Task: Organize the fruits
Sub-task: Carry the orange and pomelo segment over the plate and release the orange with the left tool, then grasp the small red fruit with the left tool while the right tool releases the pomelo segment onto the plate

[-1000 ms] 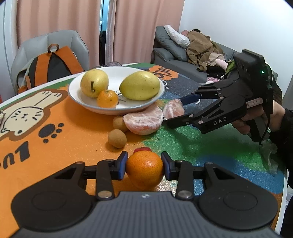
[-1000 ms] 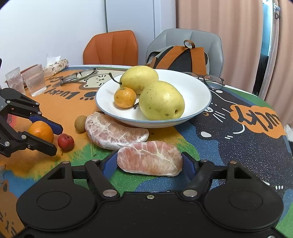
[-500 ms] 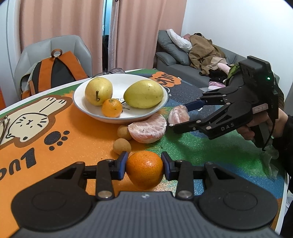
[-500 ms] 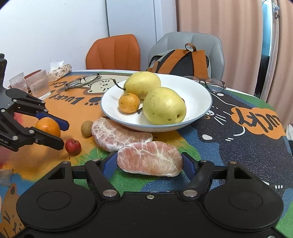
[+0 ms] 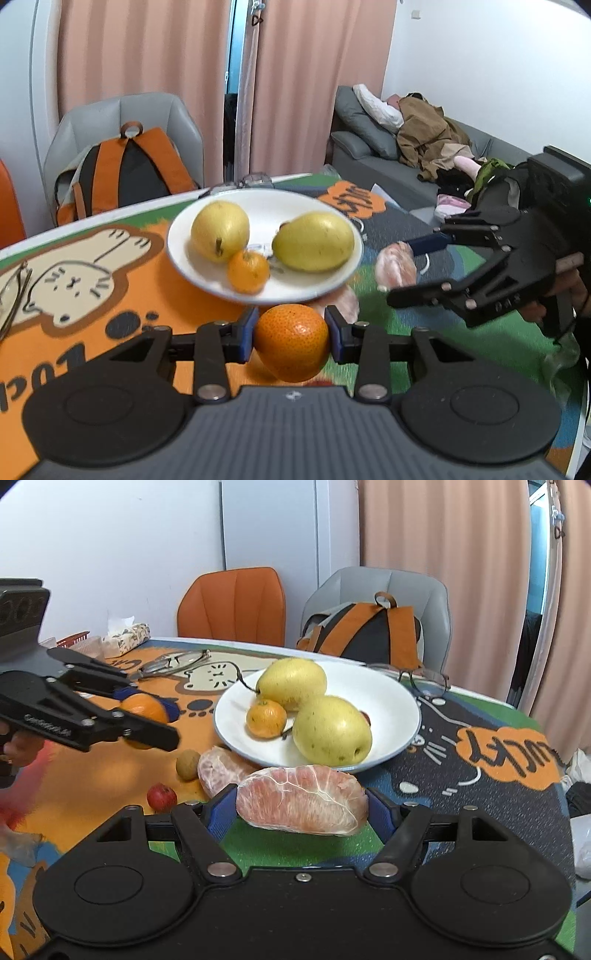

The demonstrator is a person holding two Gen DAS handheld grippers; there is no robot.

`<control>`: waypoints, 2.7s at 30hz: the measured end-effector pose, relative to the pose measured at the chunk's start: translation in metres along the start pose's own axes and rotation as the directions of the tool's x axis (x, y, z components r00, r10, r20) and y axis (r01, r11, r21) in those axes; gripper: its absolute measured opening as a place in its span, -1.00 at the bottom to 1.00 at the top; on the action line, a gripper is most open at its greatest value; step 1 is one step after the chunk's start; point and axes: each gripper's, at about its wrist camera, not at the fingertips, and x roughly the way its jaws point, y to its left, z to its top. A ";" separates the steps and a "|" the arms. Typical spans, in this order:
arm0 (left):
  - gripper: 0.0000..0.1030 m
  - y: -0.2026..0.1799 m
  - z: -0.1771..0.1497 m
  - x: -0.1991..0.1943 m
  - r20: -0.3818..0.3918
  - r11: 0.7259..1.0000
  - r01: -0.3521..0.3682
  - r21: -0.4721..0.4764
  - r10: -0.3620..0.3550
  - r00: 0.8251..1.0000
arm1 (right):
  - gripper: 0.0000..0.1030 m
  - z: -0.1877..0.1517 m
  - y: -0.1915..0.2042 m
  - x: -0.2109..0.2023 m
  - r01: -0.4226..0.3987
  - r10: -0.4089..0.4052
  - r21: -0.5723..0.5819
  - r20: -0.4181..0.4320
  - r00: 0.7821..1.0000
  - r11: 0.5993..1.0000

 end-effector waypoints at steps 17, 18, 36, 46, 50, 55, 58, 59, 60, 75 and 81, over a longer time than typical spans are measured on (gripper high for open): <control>-0.27 0.000 0.029 0.051 -0.004 1.000 0.008 -0.001 -0.008 1.000 | 0.35 0.026 -0.010 -0.013 0.049 -0.049 -0.017 0.049 0.998 0.999; -0.27 0.001 0.029 0.054 -0.005 1.000 0.003 -0.003 -0.004 1.000 | 0.35 0.027 -0.011 -0.013 0.054 -0.053 -0.016 0.049 0.997 0.998; -0.16 -0.003 0.035 0.075 -0.011 1.000 -0.010 0.026 0.011 1.000 | 0.35 0.052 -0.038 0.017 0.076 -0.079 0.052 0.055 0.995 0.996; 0.38 -0.007 0.032 0.064 -0.004 1.000 -0.012 0.024 0.012 1.000 | 0.35 0.064 -0.051 0.046 0.078 -0.083 0.108 0.048 0.995 0.991; 0.45 -0.004 0.026 0.051 -0.001 1.000 0.006 0.018 -0.006 1.000 | 0.35 0.071 -0.052 0.058 0.080 -0.085 0.109 0.043 0.995 0.991; 0.49 0.004 0.015 0.029 0.011 1.000 0.018 -0.013 -0.018 1.000 | 0.35 0.076 -0.052 0.071 0.073 -0.078 0.121 0.039 0.996 0.990; 0.50 0.007 0.007 0.017 0.012 0.999 0.021 -0.027 -0.021 1.000 | 0.35 0.079 -0.052 0.079 0.073 -0.077 0.124 0.033 0.996 0.990; 0.50 0.007 0.004 0.012 0.011 0.999 0.025 -0.030 -0.025 1.000 | 0.35 0.080 -0.052 0.081 0.072 -0.076 0.124 0.030 0.997 0.990; 0.50 0.005 0.003 0.009 0.011 0.999 0.029 -0.032 -0.028 1.000 | 0.35 0.081 -0.052 0.083 0.073 -0.077 0.127 0.027 0.997 0.989; 0.48 -0.017 -0.038 -0.002 -0.077 0.998 0.065 0.010 -0.064 0.995 | 0.35 0.092 -0.048 0.104 0.103 -0.097 0.101 -0.070 0.993 0.990; 0.45 -0.014 -0.041 0.004 -0.093 0.998 0.062 -0.007 -0.063 0.994 | 0.35 0.092 -0.044 0.107 0.122 -0.113 0.082 -0.114 0.987 0.989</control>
